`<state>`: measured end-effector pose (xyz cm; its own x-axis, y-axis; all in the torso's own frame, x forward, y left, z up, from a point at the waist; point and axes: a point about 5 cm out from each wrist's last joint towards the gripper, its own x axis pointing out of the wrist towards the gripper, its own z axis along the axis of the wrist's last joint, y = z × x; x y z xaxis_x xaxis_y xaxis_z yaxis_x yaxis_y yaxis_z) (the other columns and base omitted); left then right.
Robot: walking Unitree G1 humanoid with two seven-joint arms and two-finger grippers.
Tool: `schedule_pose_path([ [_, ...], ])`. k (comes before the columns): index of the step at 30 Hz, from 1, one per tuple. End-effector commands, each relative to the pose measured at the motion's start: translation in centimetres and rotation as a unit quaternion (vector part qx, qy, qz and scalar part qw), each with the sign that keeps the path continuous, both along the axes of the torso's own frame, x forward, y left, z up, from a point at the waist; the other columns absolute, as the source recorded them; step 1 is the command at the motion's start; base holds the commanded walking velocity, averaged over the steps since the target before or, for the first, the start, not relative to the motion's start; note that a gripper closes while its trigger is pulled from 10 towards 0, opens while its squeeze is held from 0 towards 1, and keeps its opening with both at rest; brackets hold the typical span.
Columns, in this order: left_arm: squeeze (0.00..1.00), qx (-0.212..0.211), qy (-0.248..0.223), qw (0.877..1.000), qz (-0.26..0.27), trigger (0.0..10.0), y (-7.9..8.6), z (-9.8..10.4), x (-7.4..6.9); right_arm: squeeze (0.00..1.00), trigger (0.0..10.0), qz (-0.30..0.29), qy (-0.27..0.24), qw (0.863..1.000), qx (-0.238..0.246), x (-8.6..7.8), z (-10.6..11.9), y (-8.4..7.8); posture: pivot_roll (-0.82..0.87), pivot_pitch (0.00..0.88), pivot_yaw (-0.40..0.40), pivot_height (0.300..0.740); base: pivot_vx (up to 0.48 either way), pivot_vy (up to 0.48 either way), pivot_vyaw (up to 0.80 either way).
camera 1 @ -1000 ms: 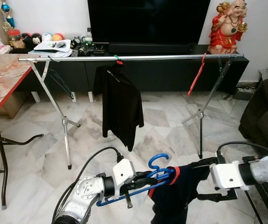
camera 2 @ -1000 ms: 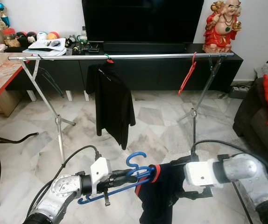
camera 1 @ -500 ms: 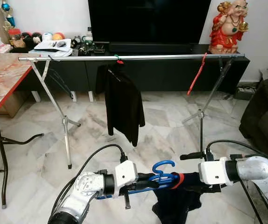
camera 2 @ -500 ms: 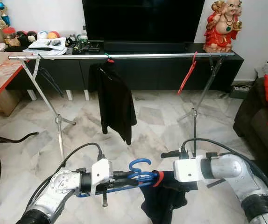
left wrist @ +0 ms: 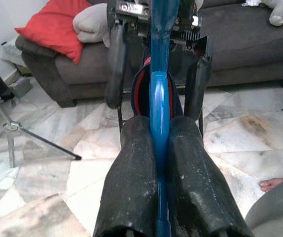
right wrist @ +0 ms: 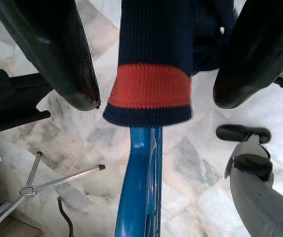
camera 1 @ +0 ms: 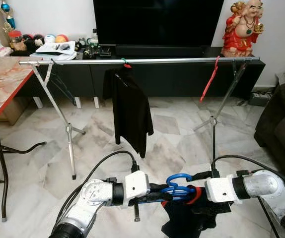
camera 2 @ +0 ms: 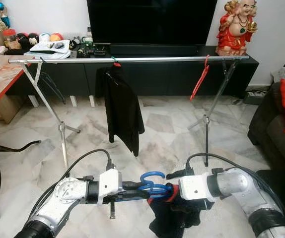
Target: Hang hanger
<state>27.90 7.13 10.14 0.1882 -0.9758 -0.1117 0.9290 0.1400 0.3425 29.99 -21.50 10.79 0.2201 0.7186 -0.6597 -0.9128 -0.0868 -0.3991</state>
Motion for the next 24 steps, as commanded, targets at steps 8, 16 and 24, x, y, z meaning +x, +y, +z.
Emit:
schedule_pose_path([
  [8,0.0,-0.003,-0.029,0.999,-0.02,10.0,-0.69,1.46,0.21,0.0,0.0,-0.003,0.013,1.0,0.016,0.17,0.25,0.06,0.0,0.047,-0.043,0.74,0.0,0.0,0.0],
  [16,0.0,-0.002,-0.03,0.999,-0.02,10.0,-0.75,1.53,0.18,0.0,0.0,-0.006,0.018,1.0,0.019,0.21,0.31,-0.06,0.0,0.047,-0.043,0.74,0.0,0.0,0.0],
  [24,0.0,-0.002,-0.032,0.999,-0.021,10.0,-0.82,1.65,0.25,0.0,0.0,-0.007,0.023,1.0,0.018,0.25,0.25,-0.01,0.0,0.048,-0.044,0.74,0.0,0.0,0.0],
])
